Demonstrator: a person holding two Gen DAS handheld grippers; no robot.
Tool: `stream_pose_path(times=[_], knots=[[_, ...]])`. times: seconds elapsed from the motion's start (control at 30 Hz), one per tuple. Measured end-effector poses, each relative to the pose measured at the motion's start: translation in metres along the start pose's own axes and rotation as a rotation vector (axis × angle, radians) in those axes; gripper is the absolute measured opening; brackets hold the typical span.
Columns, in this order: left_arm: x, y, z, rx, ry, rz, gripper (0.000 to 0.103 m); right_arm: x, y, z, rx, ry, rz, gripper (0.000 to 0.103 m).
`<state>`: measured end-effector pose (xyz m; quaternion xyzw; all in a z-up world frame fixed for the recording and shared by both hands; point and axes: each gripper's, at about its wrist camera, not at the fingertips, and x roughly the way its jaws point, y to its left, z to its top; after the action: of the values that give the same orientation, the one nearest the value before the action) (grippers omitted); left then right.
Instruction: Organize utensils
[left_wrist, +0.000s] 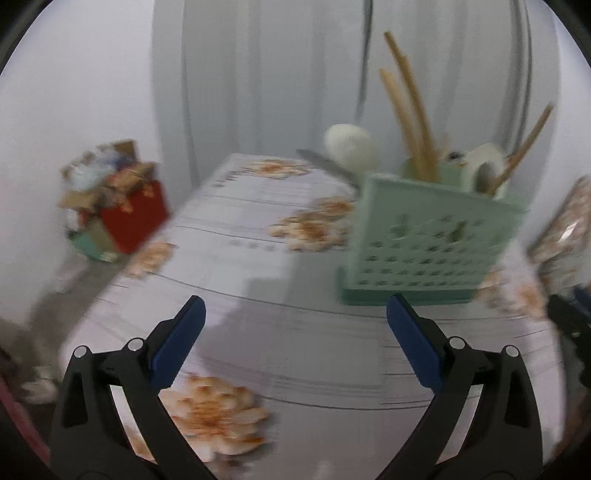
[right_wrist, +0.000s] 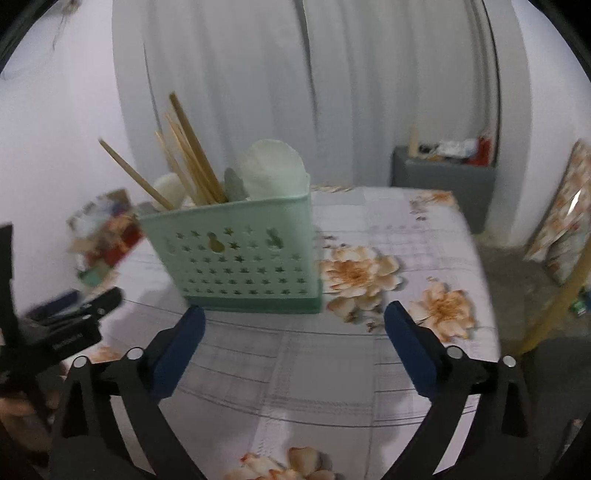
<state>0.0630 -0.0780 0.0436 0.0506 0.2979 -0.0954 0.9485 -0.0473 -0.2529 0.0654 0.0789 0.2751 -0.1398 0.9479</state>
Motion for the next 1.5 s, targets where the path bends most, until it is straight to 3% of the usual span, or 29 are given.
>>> stream_pose_path(times=[0.13, 0.37, 0.57, 1.5], knots=[[-0.008, 0.006, 0.0, 0.037, -0.041, 0.1, 0.095, -0.006, 0.004, 0.0, -0.041, -0.054, -0.146, 0.097], [-0.011, 0.011, 0.011, 0.018, -0.007, 0.151, 0.095, -0.007, 0.005, 0.003, -0.043, -0.034, -0.241, 0.097], [-0.007, 0.008, 0.009, 0.041, 0.005, 0.189, 0.095, -0.003, 0.001, 0.001, -0.027, -0.006, -0.253, 0.097], [-0.009, 0.011, 0.007, -0.012, 0.032, 0.179, 0.095, -0.005, 0.006, 0.003, -0.02, 0.01, -0.264, 0.097]])
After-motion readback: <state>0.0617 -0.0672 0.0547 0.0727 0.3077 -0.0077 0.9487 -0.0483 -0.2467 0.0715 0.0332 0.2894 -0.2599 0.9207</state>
